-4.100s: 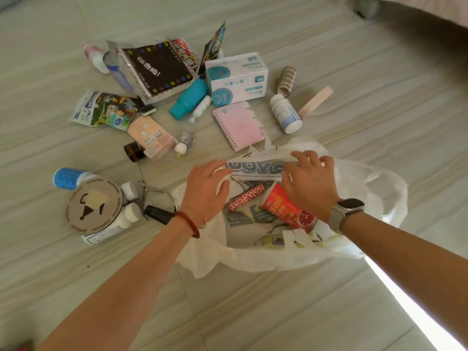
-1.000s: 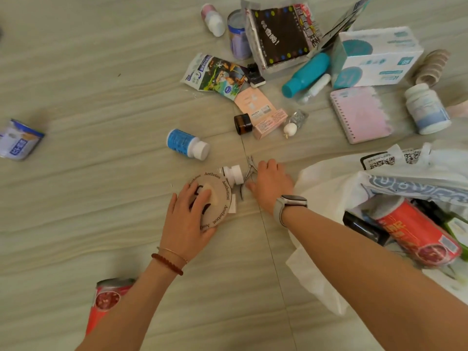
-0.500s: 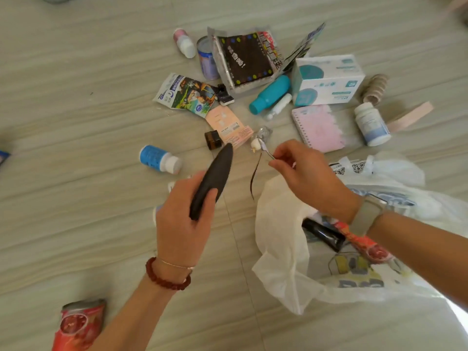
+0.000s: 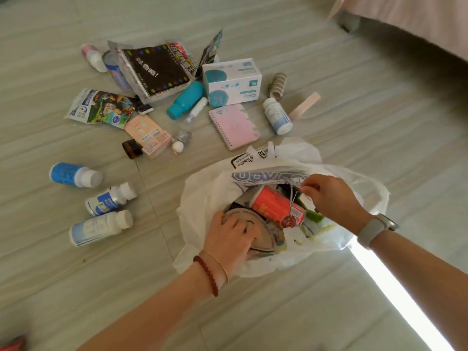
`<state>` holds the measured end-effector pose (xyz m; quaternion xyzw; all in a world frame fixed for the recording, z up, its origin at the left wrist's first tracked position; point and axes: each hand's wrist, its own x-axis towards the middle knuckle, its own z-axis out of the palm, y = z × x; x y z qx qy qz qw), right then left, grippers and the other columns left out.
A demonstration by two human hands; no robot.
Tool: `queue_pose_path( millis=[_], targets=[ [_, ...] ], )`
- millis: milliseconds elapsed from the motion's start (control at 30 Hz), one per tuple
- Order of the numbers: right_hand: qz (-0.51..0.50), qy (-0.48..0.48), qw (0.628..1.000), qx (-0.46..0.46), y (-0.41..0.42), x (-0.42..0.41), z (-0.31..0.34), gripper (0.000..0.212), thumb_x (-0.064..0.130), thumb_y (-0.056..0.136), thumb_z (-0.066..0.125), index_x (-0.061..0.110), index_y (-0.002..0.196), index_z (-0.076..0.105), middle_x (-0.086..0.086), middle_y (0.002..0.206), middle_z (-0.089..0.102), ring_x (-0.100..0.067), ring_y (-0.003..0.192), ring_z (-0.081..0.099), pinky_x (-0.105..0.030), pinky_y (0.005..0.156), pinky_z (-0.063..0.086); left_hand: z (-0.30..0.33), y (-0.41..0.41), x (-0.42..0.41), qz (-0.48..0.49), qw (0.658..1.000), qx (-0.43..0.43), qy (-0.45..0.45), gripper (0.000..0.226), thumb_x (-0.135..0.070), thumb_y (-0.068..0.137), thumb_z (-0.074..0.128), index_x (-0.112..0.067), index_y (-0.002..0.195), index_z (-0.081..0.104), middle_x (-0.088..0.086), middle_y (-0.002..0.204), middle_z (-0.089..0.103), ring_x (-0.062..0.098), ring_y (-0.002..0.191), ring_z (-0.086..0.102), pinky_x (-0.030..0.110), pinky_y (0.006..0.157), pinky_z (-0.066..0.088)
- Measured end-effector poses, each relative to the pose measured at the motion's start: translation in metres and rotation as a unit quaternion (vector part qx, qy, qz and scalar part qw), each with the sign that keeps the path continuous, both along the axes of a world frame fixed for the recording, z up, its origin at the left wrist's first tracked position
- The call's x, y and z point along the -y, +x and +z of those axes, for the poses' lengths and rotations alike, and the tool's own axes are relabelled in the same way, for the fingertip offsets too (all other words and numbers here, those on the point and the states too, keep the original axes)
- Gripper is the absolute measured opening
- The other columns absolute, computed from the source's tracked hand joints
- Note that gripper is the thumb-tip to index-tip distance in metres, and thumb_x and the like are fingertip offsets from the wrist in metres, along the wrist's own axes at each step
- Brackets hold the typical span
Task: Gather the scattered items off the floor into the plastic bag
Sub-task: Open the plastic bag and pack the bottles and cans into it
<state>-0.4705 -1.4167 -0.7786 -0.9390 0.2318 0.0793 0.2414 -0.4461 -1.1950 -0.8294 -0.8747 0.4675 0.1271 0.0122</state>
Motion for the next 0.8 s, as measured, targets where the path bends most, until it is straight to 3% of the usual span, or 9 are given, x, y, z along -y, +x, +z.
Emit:
queue_pose_path(
  millis=[67, 133, 200, 267, 367, 500, 600, 667, 800],
  targets=[
    [-0.036, 0.007, 0.999, -0.027, -0.003, 0.004, -0.008, 0.018, 0.014, 0.089, 0.052, 0.008, 0.095, 0.068, -0.014, 0.098, 0.07, -0.031, 0.082, 0.061, -0.038, 0.077, 0.049, 0.003, -0.003, 0.0, -0.002, 0.994, -0.062, 0.087, 0.083, -0.071, 0.066, 0.012, -0.027, 0.128, 0.043, 0.003, 0.124, 0.056, 0.024, 0.119, 0.048, 0.05, 0.099, 0.028],
    [-0.034, -0.02, 0.998, -0.052, -0.006, 0.003, -0.012, 0.023, 0.013, 0.09, 0.047, 0.008, 0.1, 0.067, -0.016, 0.105, 0.068, -0.035, 0.094, 0.06, -0.039, 0.081, 0.049, 0.005, -0.007, -0.004, -0.012, 0.996, -0.061, 0.07, 0.087, -0.068, 0.067, -0.001, -0.025, 0.135, 0.031, 0.006, 0.139, 0.041, 0.025, 0.135, 0.024, 0.055, 0.104, 0.02],
    [-0.015, -0.067, 0.997, -0.038, -0.006, -0.003, -0.012, 0.026, 0.012, 0.091, 0.043, 0.007, 0.103, 0.066, -0.017, 0.111, 0.065, -0.036, 0.101, 0.056, -0.042, 0.085, 0.048, 0.01, -0.009, -0.008, -0.005, 1.0, -0.024, -0.018, 0.063, -0.06, 0.078, 0.019, -0.025, 0.119, 0.052, 0.002, 0.127, 0.055, 0.023, 0.129, 0.035, 0.051, 0.1, 0.031],
    [-0.001, -0.083, 0.996, 0.03, 0.0, -0.011, -0.006, 0.026, 0.011, 0.091, 0.044, 0.006, 0.107, 0.064, -0.015, 0.114, 0.063, -0.035, 0.106, 0.054, -0.041, 0.087, 0.046, 0.011, -0.006, -0.019, 0.028, 0.988, 0.025, -0.151, 0.032, -0.042, 0.082, 0.04, -0.027, 0.105, 0.056, -0.002, 0.116, 0.063, 0.017, 0.12, 0.047, 0.043, 0.098, 0.031],
    [0.098, -0.088, 0.977, 0.166, 0.019, -0.035, 0.007, 0.031, 0.016, 0.086, 0.041, 0.005, 0.103, 0.064, -0.016, 0.103, 0.066, -0.037, 0.096, 0.059, -0.042, 0.078, 0.051, 0.014, 0.012, -0.05, 0.14, 0.946, 0.078, -0.283, 0.026, -0.026, 0.083, 0.047, -0.022, 0.108, 0.053, 0.003, 0.116, 0.063, 0.016, 0.116, 0.046, 0.04, 0.098, 0.029],
    [0.28, -0.06, 0.944, 0.166, 0.056, -0.089, 0.006, 0.033, 0.019, 0.085, 0.043, 0.006, 0.109, 0.061, -0.015, 0.105, 0.064, -0.033, 0.092, 0.061, -0.042, 0.076, 0.053, -0.008, 0.042, -0.126, 0.361, 0.9, 0.095, -0.223, 0.048, -0.036, 0.079, 0.041, -0.016, 0.123, 0.042, 0.017, 0.128, 0.052, 0.025, 0.122, 0.04, 0.05, 0.094, 0.037],
    [0.378, -0.038, 0.912, 0.156, 0.082, -0.145, -0.008, 0.038, 0.013, 0.086, 0.052, 0.007, 0.123, 0.052, -0.016, 0.122, 0.057, -0.034, 0.107, 0.056, -0.046, 0.083, 0.051, -0.031, 0.051, -0.18, 0.469, 0.874, 0.057, -0.118, 0.08, -0.057, 0.074, 0.044, -0.009, 0.136, 0.029, 0.023, 0.144, 0.033, 0.038, 0.132, 0.032, 0.062, 0.095, 0.032],
    [0.416, -0.029, 0.902, 0.109, 0.101, -0.184, -0.017, 0.046, 0.014, 0.091, 0.047, 0.011, 0.136, 0.037, -0.011, 0.14, 0.041, -0.03, 0.123, 0.042, -0.045, 0.095, 0.042, -0.039, 0.053, -0.202, 0.504, 0.86, 0.012, -0.082, 0.089, -0.054, 0.073, 0.062, -0.008, 0.14, 0.026, 0.019, 0.147, 0.029, 0.037, 0.137, 0.024, 0.063, 0.101, 0.025],
    [0.441, -0.018, 0.897, 0.033, 0.14, -0.247, -0.039, 0.057, 0.011, 0.094, 0.043, 0.015, 0.144, 0.016, -0.003, 0.155, 0.014, -0.022, 0.141, 0.016, -0.041, 0.108, 0.028, -0.05, 0.053, -0.221, 0.481, 0.871, 0.038, -0.09, 0.07, -0.039, 0.068, 0.072, -0.01, 0.127, 0.048, 0.022, 0.115, 0.053, 0.041, 0.109, 0.05, 0.055, 0.086, 0.042]
  ],
)
